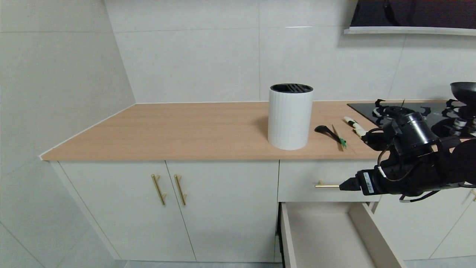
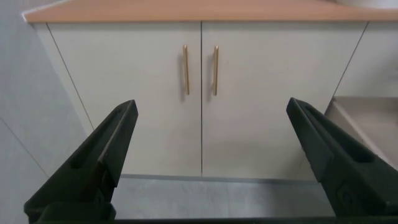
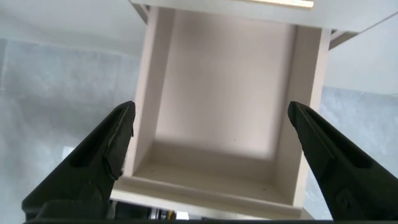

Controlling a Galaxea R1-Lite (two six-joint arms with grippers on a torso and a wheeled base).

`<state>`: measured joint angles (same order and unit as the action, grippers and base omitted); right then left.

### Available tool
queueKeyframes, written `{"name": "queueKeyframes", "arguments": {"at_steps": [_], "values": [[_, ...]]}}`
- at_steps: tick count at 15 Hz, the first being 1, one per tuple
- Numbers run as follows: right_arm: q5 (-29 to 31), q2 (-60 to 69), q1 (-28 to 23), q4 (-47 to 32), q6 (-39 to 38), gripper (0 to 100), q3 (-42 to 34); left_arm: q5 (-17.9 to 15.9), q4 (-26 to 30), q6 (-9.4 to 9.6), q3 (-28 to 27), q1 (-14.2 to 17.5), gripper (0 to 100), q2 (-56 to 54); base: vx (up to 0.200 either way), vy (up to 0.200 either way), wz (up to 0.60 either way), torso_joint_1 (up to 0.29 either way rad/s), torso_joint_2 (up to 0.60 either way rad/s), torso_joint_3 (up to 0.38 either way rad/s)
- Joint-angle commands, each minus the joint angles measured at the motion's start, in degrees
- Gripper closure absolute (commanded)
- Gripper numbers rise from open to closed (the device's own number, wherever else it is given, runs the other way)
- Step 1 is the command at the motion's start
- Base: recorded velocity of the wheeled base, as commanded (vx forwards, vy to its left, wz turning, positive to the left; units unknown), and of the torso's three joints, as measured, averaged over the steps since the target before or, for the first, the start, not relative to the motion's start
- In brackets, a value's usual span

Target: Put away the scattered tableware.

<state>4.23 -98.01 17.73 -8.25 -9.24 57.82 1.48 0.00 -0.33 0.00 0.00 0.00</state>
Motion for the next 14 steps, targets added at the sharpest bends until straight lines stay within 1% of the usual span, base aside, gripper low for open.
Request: {"name": "queueKeyframes", "arguments": {"at_steps": [1,4,7,8,10,11,12,13,14], "values": [[0.0,-0.1,0.0,0.0,0.0,0,0.0,0.0,0.0,-0.02,0.0,0.0,0,0.0,0.0,0.0,0.0,0.212,-0.5,-0.29],[0.0,0.0,0.0,0.1,0.0,0,0.1,0.0,0.0,-0.02,0.0,0.0,0,0.0,0.0,0.0,0.0,0.191,-0.43,-0.24],[0.3,0.6,0.3,0.3,-0.1,0,0.9,0.0,0.0,-0.02,0.0,0.0,0,0.0,0.0,0.0,0.0,0.039,-0.09,-0.059],[0.9,0.5,0.3,0.7,-0.4,0,2.7,0.0,0.0,-0.02,0.0,0.0,0,0.0,0.0,0.0,0.0,0.0,0.0,0.0],[1.0,-2.1,0.3,-1.3,-2.0,0,11.7,0.0,0.0,-0.02,0.0,0.0,0,0.0,0.0,0.0,0.0,0.0,0.0,0.0],[1.0,-4.3,0.3,-4.0,-2.2,0,16.4,0.0,0.0,-0.02,0.0,0.0,0,0.0,0.0,0.0,0.0,0.0,0.0,0.0],[1.0,-8.1,0.3,-7.7,-5.3,0,23.3,0.0,0.0,-0.02,0.0,0.0,0,0.0,0.0,0.0,0.0,0.0,0.0,0.0],[1.0,-11.9,0.3,-10.8,-11.1,0,30.2,0.0,0.0,-0.02,0.0,0.0,0,0.0,0.0,0.0,0.0,0.0,0.0,0.0],[1.2,-14.2,0.3,-13.5,-13.6,0,34.5,0.0,0.0,-0.02,0.0,0.0,0,0.0,0.0,0.0,0.0,0.0,0.0,0.0]]}}
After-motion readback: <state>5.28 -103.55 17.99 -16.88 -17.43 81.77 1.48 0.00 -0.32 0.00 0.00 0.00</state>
